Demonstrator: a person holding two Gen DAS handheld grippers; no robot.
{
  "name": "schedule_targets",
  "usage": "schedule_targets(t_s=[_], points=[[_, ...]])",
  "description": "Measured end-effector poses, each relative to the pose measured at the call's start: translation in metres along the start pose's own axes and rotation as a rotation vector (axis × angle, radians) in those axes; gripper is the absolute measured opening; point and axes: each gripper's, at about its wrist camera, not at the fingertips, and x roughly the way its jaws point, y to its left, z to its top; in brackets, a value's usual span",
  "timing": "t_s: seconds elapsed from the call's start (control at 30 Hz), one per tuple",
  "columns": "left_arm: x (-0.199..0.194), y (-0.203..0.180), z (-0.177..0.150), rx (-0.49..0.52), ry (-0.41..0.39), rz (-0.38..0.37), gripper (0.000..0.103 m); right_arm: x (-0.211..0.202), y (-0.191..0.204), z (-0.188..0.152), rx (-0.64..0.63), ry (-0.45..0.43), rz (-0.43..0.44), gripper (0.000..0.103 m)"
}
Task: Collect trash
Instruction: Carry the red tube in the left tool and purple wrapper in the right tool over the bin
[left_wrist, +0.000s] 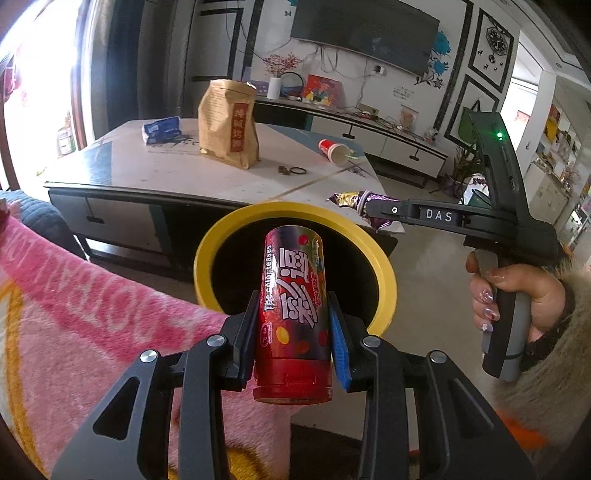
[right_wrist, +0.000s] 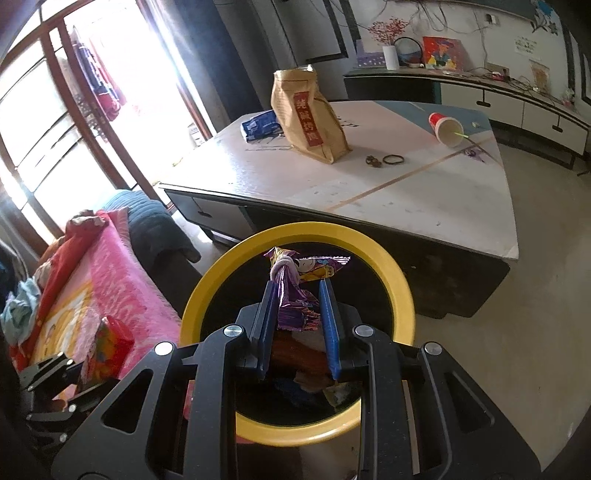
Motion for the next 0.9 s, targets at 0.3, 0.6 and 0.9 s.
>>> schedule_targets(t_s=[0.3, 0.6, 0.9], points=[[0.028, -0.004, 0.006, -0.005, 0.032, -0.026, 0.032, 0.0, -0.007, -0.001, 0.018, 0.009, 0.002, 0.018], [0.053, -0.008, 0.01, 0.009, 0.071, -0.024, 0.032, 0.003, -0.009, -0.001, 0.036, 0.018, 0.01, 0.018], [0.068, -0.006, 0.018, 0.004, 0.078, -0.012, 0.033, 0.005, -0.011, 0.0, 0.059, 0.013, 0.015, 0.022]])
